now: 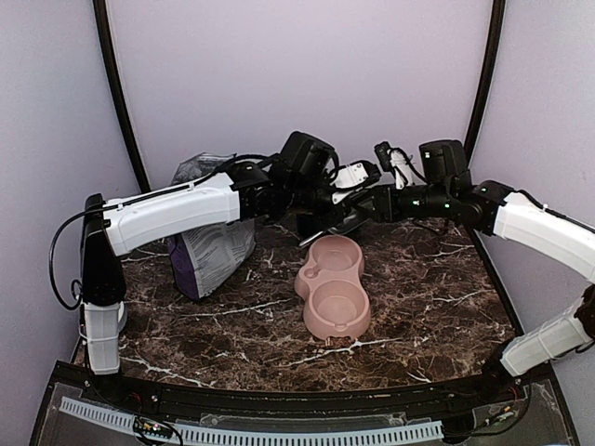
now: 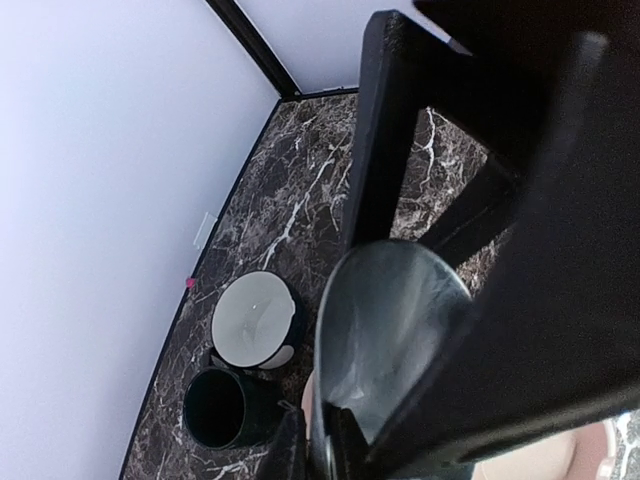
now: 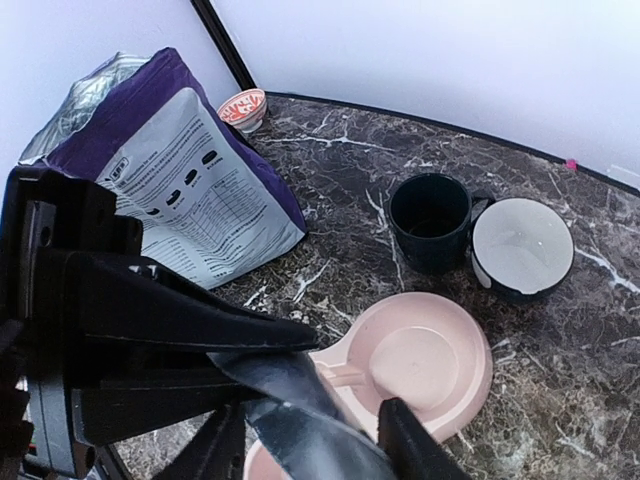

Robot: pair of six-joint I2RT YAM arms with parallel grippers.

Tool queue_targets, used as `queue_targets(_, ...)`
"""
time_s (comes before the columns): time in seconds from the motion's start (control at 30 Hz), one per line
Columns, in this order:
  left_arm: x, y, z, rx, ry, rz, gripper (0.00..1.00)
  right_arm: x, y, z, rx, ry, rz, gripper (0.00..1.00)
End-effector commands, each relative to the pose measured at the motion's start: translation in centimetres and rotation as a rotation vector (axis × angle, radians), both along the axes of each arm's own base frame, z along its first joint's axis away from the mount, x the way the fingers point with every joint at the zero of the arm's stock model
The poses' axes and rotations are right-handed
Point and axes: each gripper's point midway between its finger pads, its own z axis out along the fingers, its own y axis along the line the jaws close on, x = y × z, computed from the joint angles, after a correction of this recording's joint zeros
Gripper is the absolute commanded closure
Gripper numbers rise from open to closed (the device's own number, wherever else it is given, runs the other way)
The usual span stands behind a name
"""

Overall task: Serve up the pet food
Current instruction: Pass from the right arm to the left, then pass from the left arm to the right

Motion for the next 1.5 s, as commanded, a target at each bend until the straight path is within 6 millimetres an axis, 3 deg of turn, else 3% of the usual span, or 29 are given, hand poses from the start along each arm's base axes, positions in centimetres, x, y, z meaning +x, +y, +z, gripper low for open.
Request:
queue_targets(0.0, 1.4, 0.7, 3.4, -0.144, -0.018, 0.098, 1.0, -0.2, 0.3, 3.7, 0.074, -0.103, -0.001, 0.49)
queue_targets(0.2, 3.2, 2.5, 7.4, -0.335, 0.014, 0.218, 1.0, 1.2, -1.2, 5.4, 0.067, -0.19, -0.095, 0.3)
queue_targets(0.3, 4.0, 3.7, 9.6, -0.465, 0.062, 0.272, 1.0, 2.2, -2.3, 7.5, 0.096, -0.269, -0.154, 0.22)
queue_targets(0.57, 5.8, 7.4, 13.8, -0.759, 0.143, 0.436, 1.0, 2.5, -3.1, 11.1, 0.269, -0.381, -0.171, 0.11)
queue_targets(0.73, 5.9, 8.5, 15.5, -0.947, 0.155, 0.472, 1.0, 3.1, -2.9, 12.3, 0.361, -0.373, -0.19, 0.08)
queue_targets(0.97, 6.7, 9.0, 16.4, -1.127, 0.239, 0.534, 1.0, 3.2, -0.6, 12.6, 0.525, -0.313, -0.104, 0.06)
queue_targets(1.2, 6.9, 8.9, 17.2, -1.202, 0.257, 0.515, 1.0, 2.7, 3.9, 11.9, 0.557, -0.219, 0.051, 0.14)
queue_targets(1.37, 7.2, 9.0, 16.9, -1.174, 0.222, 0.512, 1.0, 2.2, 5.5, 12.1, 0.564, -0.193, 0.103, 0.26)
queue_targets(1.47, 7.2, 8.9, 16.5, -1.146, 0.204, 0.506, 1.0, 1.8, 6.7, 11.7, 0.562, -0.15, 0.156, 0.27)
